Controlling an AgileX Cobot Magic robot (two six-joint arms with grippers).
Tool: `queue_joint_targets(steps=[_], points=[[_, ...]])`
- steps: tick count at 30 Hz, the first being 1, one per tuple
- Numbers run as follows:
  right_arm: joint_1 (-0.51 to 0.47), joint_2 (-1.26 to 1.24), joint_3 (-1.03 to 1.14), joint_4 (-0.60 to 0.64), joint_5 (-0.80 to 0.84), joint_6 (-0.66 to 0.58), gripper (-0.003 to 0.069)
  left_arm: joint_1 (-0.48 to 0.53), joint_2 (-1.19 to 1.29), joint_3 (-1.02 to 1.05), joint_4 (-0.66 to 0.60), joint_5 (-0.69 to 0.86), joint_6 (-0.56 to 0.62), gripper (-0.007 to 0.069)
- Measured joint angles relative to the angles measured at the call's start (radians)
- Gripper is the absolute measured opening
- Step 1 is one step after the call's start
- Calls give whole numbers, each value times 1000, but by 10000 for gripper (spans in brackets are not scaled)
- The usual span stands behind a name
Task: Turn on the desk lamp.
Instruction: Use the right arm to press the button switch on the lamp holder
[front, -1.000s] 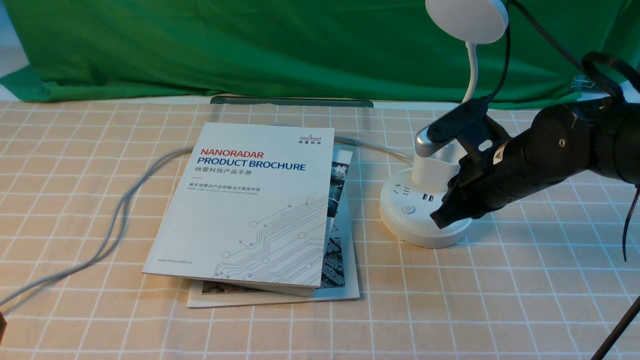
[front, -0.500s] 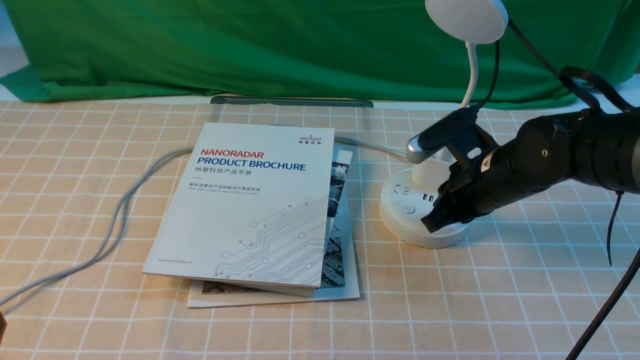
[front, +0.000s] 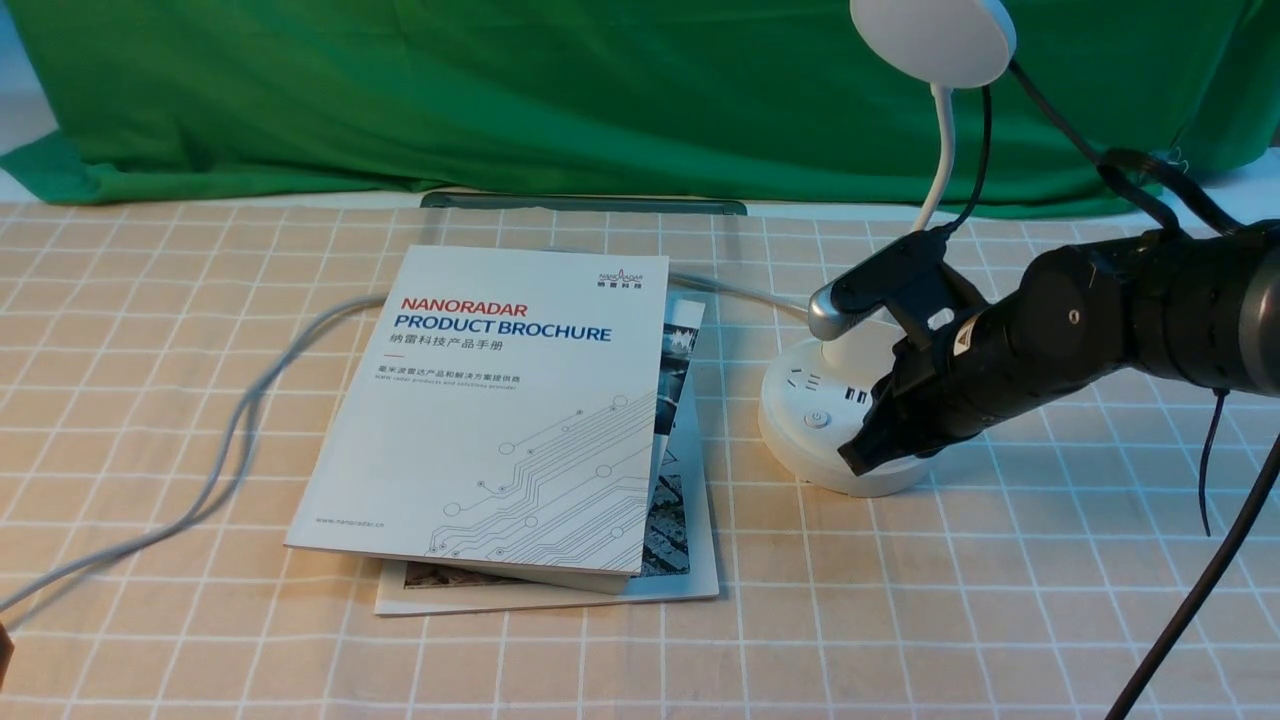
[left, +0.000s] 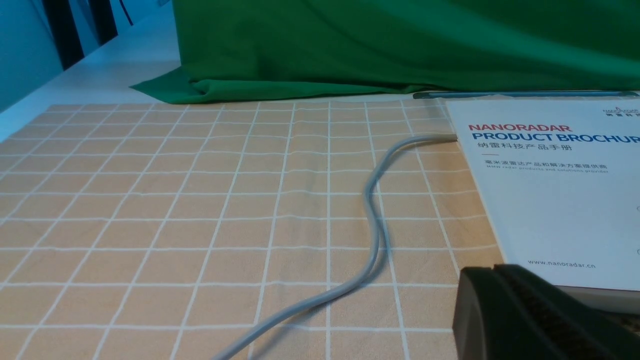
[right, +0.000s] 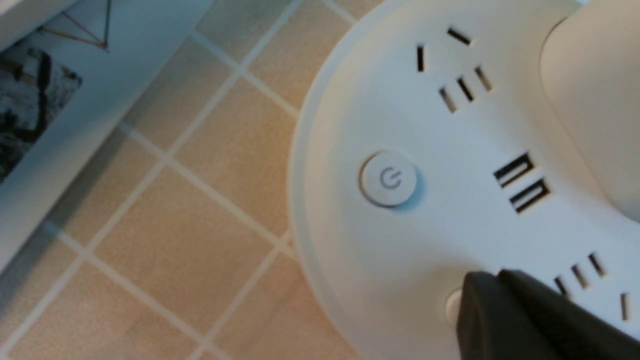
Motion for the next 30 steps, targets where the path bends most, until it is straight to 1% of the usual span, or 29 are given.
queue_joint_targets(steps=[7, 26, 28, 30], points=[[0, 7, -7, 2, 2, 0, 90, 0, 0, 0, 0, 0, 0, 21], [10, 21, -28, -9, 42, -5, 94, 0, 0, 0, 0, 0, 0, 21], [10, -5, -20, -8, 67, 7, 94, 0, 0, 0, 0, 0, 0, 21], [10, -50, -5, -6, 144, 30, 94, 0, 0, 0, 0, 0, 0, 21]])
